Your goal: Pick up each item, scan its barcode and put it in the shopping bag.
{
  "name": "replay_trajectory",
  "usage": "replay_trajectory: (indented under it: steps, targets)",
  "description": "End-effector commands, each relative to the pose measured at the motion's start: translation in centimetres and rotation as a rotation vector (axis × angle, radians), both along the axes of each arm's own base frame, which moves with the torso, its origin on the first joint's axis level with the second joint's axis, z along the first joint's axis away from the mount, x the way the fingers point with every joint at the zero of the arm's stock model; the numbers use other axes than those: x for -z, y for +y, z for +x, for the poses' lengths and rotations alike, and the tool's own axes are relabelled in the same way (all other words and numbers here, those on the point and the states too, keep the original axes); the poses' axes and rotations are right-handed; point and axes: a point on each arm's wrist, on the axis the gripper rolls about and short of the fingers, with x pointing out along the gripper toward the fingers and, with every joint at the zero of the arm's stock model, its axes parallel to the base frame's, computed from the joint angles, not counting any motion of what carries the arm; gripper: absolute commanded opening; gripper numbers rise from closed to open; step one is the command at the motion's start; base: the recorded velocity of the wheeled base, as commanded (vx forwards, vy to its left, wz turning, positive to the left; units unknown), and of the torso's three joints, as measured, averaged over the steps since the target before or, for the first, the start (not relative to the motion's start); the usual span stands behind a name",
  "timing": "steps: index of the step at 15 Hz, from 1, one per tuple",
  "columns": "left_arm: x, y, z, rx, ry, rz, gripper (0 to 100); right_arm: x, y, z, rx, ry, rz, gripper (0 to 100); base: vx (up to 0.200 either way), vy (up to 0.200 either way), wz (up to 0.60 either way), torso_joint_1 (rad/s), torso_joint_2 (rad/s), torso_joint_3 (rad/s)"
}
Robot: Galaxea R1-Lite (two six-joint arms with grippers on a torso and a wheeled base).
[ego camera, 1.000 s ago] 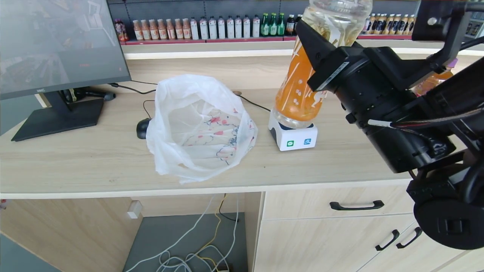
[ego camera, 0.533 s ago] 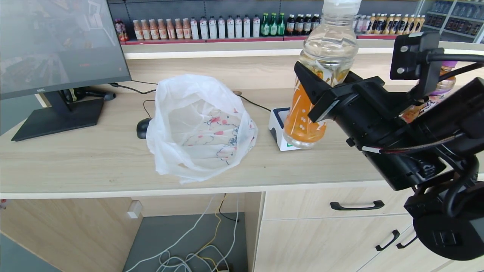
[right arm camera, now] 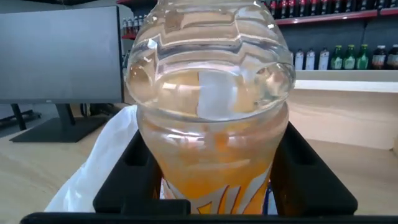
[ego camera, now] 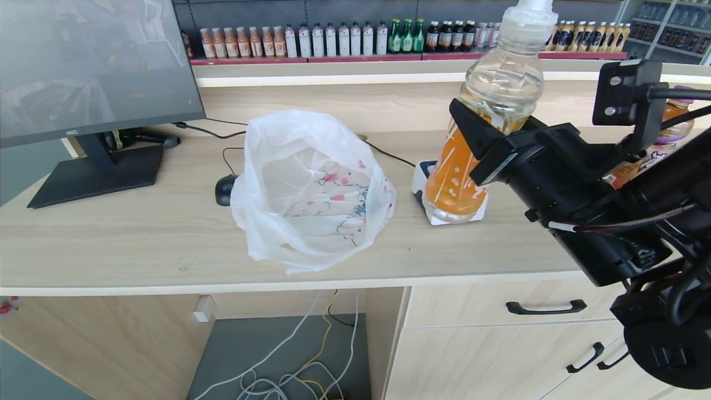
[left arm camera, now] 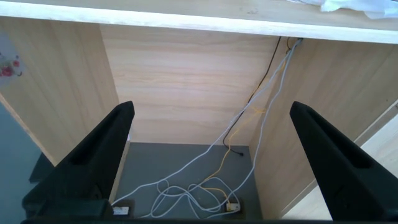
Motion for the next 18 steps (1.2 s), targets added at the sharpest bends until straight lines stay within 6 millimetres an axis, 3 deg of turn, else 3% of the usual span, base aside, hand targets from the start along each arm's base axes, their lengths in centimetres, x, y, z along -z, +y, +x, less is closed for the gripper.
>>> replay_trajectory:
  steps: [1, 10, 18]
  targets:
    - [0.0, 0.0, 0.0, -0.002, 0.0, 0.0, 100, -0.2, -0.2, -0.2, 0.001, -0.007, 0.006, 0, 0.0, 0.2, 0.0, -0.002, 0.0, 0.007]
    - [0.0, 0.0, 0.0, -0.002, -0.002, -0.002, 100, -0.5, -1.0, -1.3, -0.013, -0.011, 0.028, 0, 0.0, 0.2, 0.0, 0.003, 0.0, 0.002]
    - [0.0, 0.0, 0.0, -0.002, -0.002, 0.003, 100, -0.4, -1.2, -1.6, -0.017, -0.009, 0.022, 0, 0.0, 0.0, 0.0, 0.0, 0.0, 0.0]
